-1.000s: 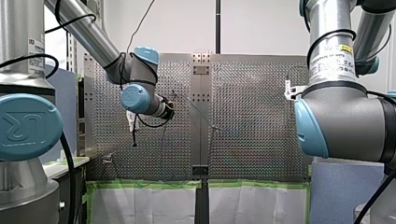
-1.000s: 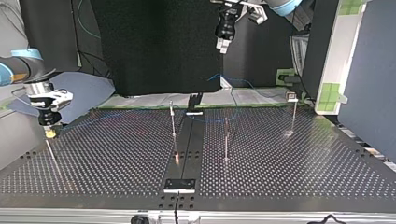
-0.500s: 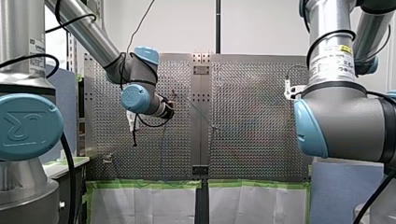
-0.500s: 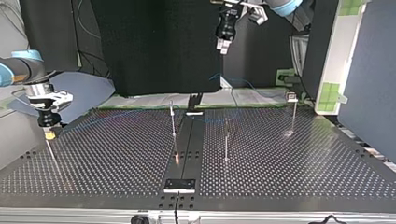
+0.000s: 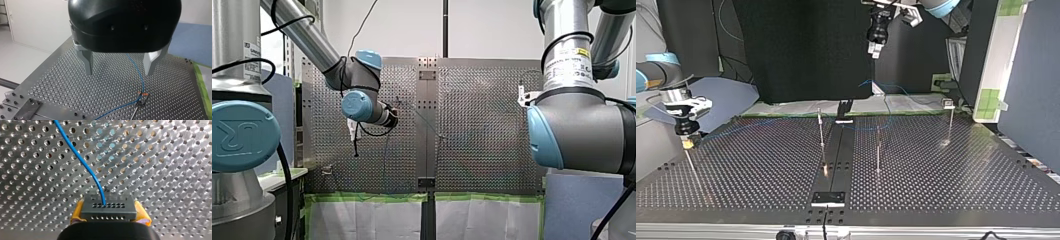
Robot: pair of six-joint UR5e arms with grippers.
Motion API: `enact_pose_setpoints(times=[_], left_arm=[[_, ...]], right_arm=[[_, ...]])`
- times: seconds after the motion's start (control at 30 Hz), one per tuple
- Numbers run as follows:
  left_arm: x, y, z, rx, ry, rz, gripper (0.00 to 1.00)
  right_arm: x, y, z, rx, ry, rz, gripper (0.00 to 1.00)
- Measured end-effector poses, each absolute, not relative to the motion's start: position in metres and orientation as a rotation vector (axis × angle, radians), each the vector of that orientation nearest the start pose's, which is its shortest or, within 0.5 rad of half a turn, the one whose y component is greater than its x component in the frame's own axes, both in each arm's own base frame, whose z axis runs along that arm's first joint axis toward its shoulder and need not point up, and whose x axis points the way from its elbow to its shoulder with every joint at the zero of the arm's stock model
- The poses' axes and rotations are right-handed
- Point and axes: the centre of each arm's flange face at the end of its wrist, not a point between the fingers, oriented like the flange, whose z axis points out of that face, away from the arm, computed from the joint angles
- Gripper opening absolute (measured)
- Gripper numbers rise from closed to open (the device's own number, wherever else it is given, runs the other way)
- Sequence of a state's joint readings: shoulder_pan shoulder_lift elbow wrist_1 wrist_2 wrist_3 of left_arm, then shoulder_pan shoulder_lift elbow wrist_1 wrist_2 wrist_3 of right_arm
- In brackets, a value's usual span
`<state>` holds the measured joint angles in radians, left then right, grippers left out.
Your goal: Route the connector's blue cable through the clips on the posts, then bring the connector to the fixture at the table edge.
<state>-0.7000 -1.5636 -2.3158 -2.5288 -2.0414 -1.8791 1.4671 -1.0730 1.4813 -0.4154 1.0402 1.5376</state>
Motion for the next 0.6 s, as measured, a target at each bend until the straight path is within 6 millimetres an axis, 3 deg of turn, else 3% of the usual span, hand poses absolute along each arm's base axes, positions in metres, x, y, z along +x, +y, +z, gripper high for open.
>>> enact_pose_setpoints(times=[0.03, 0.07, 0.1, 0.13, 0.2, 0.27, 0.6], left_arm=[[0.2207, -0.3011, 0.2137, -0.022, 1.695, -0.358, 1.00], [0.2207, -0.3011, 0.2137, -0.022, 1.694, -0.358, 1.00], [0.2208, -0.3011, 0.2136, -0.022, 1.694, -0.358, 1.00], [0.2208, -0.3011, 0.2134, -0.022, 1.695, -0.357, 1.00], [0.2209, -0.3011, 0.2134, -0.022, 1.695, -0.357, 1.00], [0.2209, -0.3010, 0.2135, -0.022, 1.695, -0.356, 1.00], [0.2209, -0.3009, 0.2133, -0.022, 1.695, -0.355, 1.00]], right_arm=[[0.1153, -0.6652, 0.2811, 1.520, -0.940, 1.494, 0.52], [0.1154, -0.6652, 0.2814, 1.520, -0.939, 1.494, 0.71], [0.1156, -0.6652, 0.2811, 1.520, -0.939, 1.495, 0.71], [0.1153, -0.6652, 0.2812, 1.520, -0.939, 1.494, 0.84], [0.1154, -0.6652, 0.2813, 1.520, -0.939, 1.494, 0.87], [0.1154, -0.6652, 0.2813, 1.520, -0.939, 1.494, 0.99], [0.1154, -0.6652, 0.2813, 1.520, -0.939, 1.494, 0.99]])
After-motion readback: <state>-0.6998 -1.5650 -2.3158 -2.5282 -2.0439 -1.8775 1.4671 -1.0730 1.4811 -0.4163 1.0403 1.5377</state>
